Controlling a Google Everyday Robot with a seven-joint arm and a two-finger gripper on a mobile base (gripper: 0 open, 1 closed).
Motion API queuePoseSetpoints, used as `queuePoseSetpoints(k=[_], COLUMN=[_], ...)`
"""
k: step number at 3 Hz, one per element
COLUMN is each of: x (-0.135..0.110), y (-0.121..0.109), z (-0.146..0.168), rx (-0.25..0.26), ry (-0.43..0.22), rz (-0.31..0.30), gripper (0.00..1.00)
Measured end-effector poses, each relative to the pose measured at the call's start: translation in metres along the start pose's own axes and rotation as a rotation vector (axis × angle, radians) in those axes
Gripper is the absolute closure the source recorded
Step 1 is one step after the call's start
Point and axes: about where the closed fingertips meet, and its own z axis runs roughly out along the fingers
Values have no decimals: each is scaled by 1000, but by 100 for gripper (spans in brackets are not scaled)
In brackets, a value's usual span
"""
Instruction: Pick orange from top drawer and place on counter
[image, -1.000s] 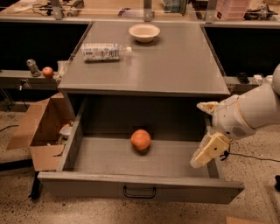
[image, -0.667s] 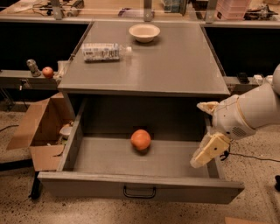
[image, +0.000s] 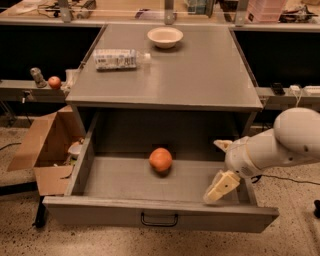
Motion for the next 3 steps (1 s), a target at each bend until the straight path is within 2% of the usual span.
queuePoseSetpoints(k=[1, 2, 3], x=[-31, -66, -64], y=[-19, -48, -46], z=[23, 15, 39], rx=[-6, 30, 22], ry=[-20, -76, -70], rz=[23, 22, 15], gripper=[0, 0, 0])
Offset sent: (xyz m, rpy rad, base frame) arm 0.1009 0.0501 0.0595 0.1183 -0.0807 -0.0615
